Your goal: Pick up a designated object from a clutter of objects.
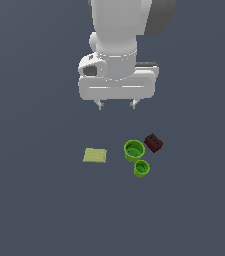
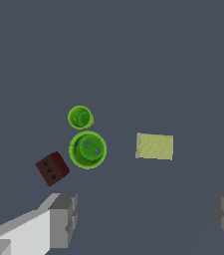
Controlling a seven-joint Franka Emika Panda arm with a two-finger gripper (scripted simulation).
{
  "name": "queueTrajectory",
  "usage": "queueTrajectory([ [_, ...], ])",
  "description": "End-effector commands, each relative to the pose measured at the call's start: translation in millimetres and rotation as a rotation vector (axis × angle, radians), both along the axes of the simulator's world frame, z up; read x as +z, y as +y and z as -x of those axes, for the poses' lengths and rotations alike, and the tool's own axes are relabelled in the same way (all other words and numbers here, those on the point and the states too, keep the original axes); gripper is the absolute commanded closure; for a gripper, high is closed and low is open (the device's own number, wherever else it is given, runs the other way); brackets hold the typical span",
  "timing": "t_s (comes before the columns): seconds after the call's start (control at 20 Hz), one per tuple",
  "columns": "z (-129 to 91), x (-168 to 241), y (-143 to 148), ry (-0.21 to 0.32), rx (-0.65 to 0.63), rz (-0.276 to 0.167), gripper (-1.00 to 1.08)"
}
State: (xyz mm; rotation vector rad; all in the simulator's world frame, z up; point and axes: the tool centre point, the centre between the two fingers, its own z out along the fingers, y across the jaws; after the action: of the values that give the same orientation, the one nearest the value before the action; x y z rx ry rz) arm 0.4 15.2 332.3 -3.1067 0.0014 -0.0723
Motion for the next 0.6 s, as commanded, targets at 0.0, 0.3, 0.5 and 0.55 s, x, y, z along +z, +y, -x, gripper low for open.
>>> queueTrajectory([
  [0.0, 0, 0, 0, 0.000, 0.000, 0.000, -0.92],
  [0.3, 0, 9, 7, -0.009, 0.028, 0.014, -0.92],
  [0.5, 0, 13, 12, -0.015, 0.047, 0.024, -0.92],
  [0.55, 0, 13, 11, -0.015, 0.047, 0.024, -0.92],
])
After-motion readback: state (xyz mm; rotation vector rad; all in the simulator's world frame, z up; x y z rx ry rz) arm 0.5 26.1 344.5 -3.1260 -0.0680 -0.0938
